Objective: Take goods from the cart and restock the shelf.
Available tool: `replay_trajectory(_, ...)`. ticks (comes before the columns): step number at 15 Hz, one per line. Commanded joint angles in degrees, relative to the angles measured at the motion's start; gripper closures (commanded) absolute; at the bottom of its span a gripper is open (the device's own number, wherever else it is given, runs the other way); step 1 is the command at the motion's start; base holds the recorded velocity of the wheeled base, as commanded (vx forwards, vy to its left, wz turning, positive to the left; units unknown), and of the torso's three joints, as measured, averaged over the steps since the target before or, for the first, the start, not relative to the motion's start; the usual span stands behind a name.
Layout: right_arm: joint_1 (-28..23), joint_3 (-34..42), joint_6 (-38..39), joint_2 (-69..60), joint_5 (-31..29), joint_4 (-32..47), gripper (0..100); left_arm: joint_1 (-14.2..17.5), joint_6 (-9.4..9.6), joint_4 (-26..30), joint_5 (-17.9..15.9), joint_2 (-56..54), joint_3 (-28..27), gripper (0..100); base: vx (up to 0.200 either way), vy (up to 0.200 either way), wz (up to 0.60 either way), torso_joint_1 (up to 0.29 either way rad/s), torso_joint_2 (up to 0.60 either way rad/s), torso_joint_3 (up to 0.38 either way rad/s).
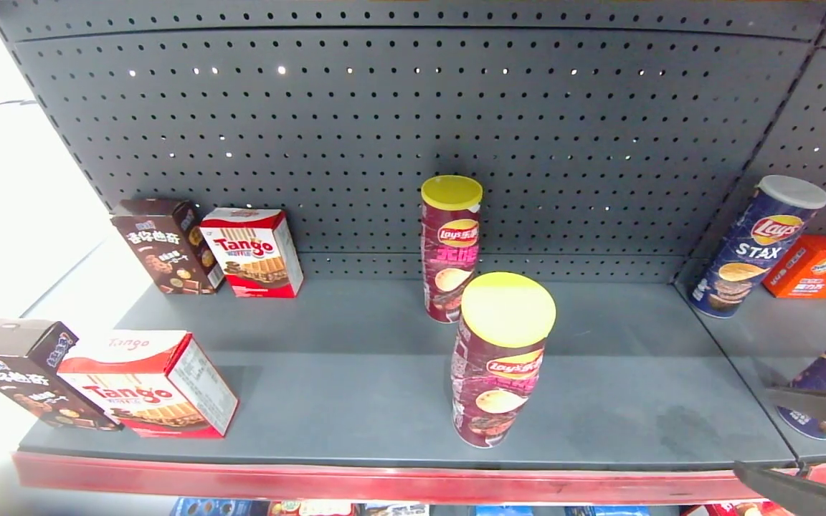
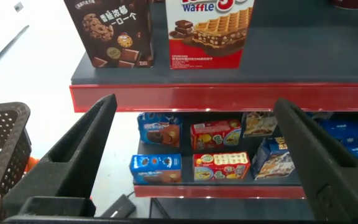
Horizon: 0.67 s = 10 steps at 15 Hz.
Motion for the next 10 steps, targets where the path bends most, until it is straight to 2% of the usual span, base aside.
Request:
replay_trajectory(1, 3.0, -0.3, 0.3, 7.7, -4.3, -0.5, 0, 0.0, 0.0, 0.0, 0.0, 0.2, -0.1, 0, 0.0, 0.0, 0.0, 0.0, 0.0, 0.0)
replay_trajectory(4, 3.2, -1.8, 0.2, 15.4, -6.2, -5.5, 0, 0.0, 0.0, 0.0, 0.0, 0.2, 0.0, 0, 0.0, 0.0, 0.0, 0.0, 0.0, 0.0)
replay_trajectory(10, 6.0, -9.5, 0.0, 26.0, -6.6, -5.5, 0, 0.0, 0.0, 0.0, 0.0, 0.2, 0.0, 0, 0.0, 0.0, 0.0, 0.0, 0.0, 0.0)
